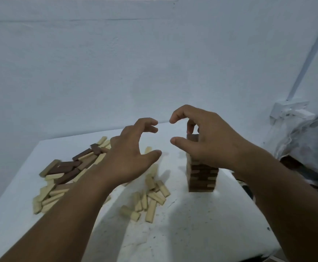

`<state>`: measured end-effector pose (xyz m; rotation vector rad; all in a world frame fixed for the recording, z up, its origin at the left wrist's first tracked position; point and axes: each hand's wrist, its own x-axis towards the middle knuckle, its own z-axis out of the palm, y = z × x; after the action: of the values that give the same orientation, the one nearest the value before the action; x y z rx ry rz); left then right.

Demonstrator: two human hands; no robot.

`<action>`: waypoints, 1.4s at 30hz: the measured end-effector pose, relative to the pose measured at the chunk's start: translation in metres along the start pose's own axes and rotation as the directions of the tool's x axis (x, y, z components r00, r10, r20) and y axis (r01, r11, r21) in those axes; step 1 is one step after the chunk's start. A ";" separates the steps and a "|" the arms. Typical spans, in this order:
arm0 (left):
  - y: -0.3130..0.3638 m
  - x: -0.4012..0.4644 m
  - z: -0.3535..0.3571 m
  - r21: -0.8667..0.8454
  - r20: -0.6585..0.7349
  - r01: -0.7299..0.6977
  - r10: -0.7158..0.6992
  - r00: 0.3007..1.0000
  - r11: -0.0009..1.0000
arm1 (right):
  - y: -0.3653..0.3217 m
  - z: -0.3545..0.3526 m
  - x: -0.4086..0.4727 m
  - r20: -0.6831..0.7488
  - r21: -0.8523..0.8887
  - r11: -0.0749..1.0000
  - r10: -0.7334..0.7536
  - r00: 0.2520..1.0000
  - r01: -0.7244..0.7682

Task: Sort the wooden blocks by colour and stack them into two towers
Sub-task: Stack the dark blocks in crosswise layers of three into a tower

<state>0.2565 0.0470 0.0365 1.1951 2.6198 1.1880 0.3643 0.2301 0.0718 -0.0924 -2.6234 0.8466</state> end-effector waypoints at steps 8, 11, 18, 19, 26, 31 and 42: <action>-0.068 -0.046 -0.067 0.056 -0.113 0.231 -0.223 0.968 0.971 | -0.033 0.089 0.032 0.102 0.043 0.998 -0.059 0.993 0.055; -0.094 -0.054 -0.079 0.094 -0.097 0.296 -0.287 0.953 0.950 | -0.031 0.123 0.046 0.163 0.034 0.999 -0.028 0.986 0.023; -0.154 -0.035 -0.077 0.121 -0.093 0.371 -0.362 0.928 0.921 | -0.014 0.195 0.094 0.188 -0.034 0.999 0.047 0.981 -0.042; -0.162 -0.029 -0.076 0.112 -0.092 0.378 -0.369 0.925 0.919 | -0.012 0.204 0.103 0.183 -0.050 0.998 0.057 0.982 -0.048; -0.209 0.024 -0.067 0.235 -0.092 0.382 -0.370 0.924 0.894 | -0.009 0.257 0.154 0.118 -0.212 0.972 0.123 0.985 -0.096; -0.235 0.062 -0.054 0.382 -0.125 0.486 -0.477 0.870 0.786 | -0.001 0.268 0.169 0.175 -0.303 0.948 0.160 0.971 -0.101; -0.240 0.072 -0.043 0.096 -0.225 0.547 -0.517 0.826 0.832 | -0.004 0.236 0.166 -0.053 0.250 0.960 0.140 0.989 -0.123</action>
<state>0.0398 -0.0330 -0.0701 0.2970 2.9328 1.0312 0.1221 0.1267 -0.0457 -0.2272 -2.4461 1.1864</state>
